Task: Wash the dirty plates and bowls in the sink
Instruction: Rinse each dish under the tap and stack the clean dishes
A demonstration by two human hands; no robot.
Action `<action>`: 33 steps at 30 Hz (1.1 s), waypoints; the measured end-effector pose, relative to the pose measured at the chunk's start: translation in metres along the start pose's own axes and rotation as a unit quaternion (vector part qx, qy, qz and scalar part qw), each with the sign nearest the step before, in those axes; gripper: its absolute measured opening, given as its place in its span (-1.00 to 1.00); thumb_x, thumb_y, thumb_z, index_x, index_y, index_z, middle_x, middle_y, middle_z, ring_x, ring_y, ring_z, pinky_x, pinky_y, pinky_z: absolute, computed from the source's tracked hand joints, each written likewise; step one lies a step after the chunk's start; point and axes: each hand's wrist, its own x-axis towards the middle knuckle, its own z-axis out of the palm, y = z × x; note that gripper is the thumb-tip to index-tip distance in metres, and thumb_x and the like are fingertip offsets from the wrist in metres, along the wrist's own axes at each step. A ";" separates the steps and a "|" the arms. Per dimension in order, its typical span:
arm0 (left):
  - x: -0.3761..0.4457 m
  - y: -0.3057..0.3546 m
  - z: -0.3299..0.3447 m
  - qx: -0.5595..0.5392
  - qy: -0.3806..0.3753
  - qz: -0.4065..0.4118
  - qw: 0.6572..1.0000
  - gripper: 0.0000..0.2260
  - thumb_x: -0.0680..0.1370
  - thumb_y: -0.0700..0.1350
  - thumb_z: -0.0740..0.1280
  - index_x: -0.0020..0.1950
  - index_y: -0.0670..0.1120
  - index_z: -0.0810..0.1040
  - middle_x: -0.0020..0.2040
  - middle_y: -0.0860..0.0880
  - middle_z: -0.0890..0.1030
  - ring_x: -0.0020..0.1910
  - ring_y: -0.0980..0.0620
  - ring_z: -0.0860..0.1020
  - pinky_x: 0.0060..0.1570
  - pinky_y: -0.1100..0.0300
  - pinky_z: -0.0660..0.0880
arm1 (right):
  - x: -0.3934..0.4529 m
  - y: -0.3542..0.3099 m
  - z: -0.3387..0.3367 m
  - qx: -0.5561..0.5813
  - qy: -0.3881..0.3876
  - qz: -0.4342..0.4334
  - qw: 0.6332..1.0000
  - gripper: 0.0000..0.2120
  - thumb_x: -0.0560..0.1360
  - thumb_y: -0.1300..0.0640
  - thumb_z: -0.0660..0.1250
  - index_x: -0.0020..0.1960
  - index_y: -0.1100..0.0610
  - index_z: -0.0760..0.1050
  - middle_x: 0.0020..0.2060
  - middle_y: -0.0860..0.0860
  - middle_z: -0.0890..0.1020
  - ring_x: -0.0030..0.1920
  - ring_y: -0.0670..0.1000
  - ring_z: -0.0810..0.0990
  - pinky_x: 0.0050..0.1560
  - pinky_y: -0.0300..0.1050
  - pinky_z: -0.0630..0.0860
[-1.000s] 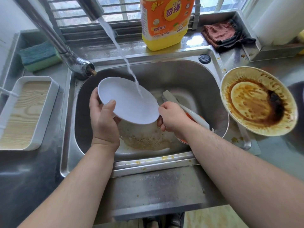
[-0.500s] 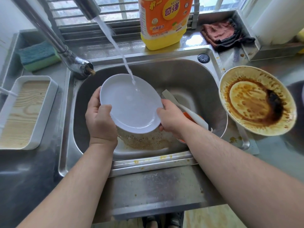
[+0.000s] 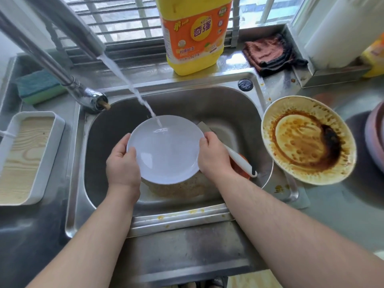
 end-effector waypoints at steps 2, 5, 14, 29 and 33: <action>-0.001 -0.001 0.001 0.039 0.005 0.004 0.999 -0.62 0.66 -0.19 0.28 0.44 0.08 0.58 0.26 0.12 0.66 0.24 0.03 0.62 0.26 -0.05 0.61 | -0.001 0.001 0.001 -0.020 0.004 -0.013 1.000 -0.77 0.76 -0.03 0.06 0.17 -0.04 0.47 -0.06 -0.09 0.62 -0.08 -0.07 0.59 -0.21 -0.16 0.47; -0.006 0.002 0.000 0.063 0.004 0.007 0.998 -0.64 0.66 -0.16 0.24 0.40 0.14 0.58 0.22 0.14 0.64 0.22 0.02 0.60 0.21 -0.04 0.62 | -0.005 0.002 0.001 -0.046 -0.010 0.000 0.999 -0.77 0.76 -0.08 0.04 0.18 -0.04 0.44 -0.03 -0.04 0.62 -0.05 0.00 0.60 -0.03 0.00 0.57; -0.014 0.012 -0.003 0.035 -0.055 -0.053 0.996 -0.73 0.61 0.07 0.25 0.26 0.27 0.61 0.16 0.10 0.68 0.18 -0.06 0.64 0.17 -0.17 0.64 | -0.010 0.005 -0.001 -0.018 0.003 -0.002 1.000 -0.74 0.72 -0.19 0.07 0.10 -0.11 0.48 -0.06 -0.14 0.63 -0.04 -0.07 0.62 -0.04 -0.04 0.63; -0.018 0.106 -0.038 0.162 -0.178 0.069 0.968 -0.61 0.61 0.24 0.22 0.43 0.28 0.51 0.23 0.06 0.65 0.21 -0.03 0.62 0.19 -0.19 0.58 | -0.014 -0.070 0.031 0.162 -0.161 0.276 0.934 -0.54 0.61 -0.26 0.15 0.27 0.03 0.52 0.10 0.07 0.69 -0.12 0.12 0.67 -0.12 0.02 0.69; -0.021 0.110 -0.062 0.211 -0.165 0.047 0.962 -0.54 0.59 0.24 0.15 0.50 0.31 0.42 0.40 0.10 0.56 0.37 0.02 0.53 0.38 -0.18 0.47 | -0.020 -0.093 0.039 0.205 -0.131 0.288 0.926 -0.72 0.65 -0.21 0.13 0.20 -0.08 0.44 0.20 0.01 0.62 0.17 0.16 0.66 0.12 0.10 0.66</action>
